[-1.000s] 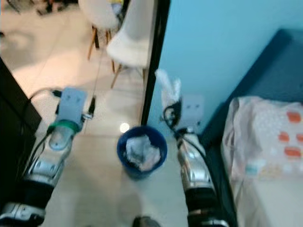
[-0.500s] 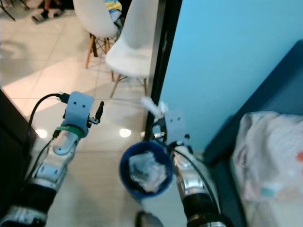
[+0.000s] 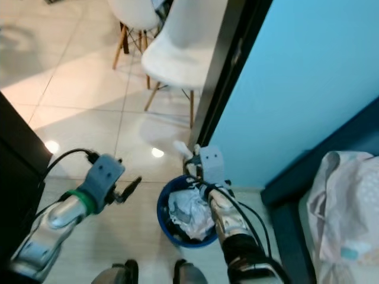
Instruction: Clean up the room
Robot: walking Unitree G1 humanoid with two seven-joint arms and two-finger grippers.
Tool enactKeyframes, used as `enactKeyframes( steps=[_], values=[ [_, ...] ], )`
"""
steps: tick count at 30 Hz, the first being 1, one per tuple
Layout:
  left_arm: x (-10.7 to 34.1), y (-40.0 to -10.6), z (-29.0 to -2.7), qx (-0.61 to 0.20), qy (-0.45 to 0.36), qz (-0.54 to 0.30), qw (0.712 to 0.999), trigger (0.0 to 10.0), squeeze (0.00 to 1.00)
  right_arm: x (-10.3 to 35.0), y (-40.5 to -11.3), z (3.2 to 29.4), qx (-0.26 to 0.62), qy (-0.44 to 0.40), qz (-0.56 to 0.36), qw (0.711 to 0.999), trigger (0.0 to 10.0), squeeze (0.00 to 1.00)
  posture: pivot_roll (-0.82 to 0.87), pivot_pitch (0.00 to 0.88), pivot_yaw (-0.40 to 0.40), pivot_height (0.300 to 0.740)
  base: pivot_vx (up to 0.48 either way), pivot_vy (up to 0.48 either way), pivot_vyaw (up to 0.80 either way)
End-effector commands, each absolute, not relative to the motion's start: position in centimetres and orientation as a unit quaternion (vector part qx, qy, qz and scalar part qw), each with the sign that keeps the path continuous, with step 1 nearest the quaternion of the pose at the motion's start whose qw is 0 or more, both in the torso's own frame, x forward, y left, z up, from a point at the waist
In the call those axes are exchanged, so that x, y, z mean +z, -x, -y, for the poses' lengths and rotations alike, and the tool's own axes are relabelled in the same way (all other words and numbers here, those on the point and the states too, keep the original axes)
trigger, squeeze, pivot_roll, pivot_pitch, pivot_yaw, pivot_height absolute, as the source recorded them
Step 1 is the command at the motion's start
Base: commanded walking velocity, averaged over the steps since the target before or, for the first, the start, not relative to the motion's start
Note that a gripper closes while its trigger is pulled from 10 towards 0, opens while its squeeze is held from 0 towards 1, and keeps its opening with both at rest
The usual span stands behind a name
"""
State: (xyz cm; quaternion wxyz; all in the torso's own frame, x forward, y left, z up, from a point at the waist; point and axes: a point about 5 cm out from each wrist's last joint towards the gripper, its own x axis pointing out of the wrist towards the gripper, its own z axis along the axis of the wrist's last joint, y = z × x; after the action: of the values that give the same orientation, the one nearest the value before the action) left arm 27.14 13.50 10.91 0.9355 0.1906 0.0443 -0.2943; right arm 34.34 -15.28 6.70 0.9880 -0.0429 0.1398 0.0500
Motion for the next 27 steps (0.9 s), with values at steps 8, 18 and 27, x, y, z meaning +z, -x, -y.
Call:
enactKeyframes(
  steps=[8,18,27],
  values=[
    [13.3,-24.9,-12.8,-0.327,-0.146,-0.030,0.933,10.0,0.00,3.8,-33.0,16.8,0.008,0.041,-0.194,0.980,10.0,1.00,0.01,0.285,0.037,0.723,0.000,0.000,0.00],
    [14.0,-24.6,-13.0,-0.323,-0.144,-0.035,0.935,10.0,0.00,4.6,-33.6,16.9,0.006,0.044,-0.168,0.985,10.0,0.00,0.01,0.297,0.046,0.723,0.000,0.000,0.00],
    [14.3,-25.1,-12.7,-0.322,-0.142,-0.037,0.935,10.0,0.00,5.3,-34.1,17.1,0.008,0.044,-0.151,0.987,10.0,0.00,0.00,0.260,0.048,0.723,0.000,0.000,0.00]
  ],
)
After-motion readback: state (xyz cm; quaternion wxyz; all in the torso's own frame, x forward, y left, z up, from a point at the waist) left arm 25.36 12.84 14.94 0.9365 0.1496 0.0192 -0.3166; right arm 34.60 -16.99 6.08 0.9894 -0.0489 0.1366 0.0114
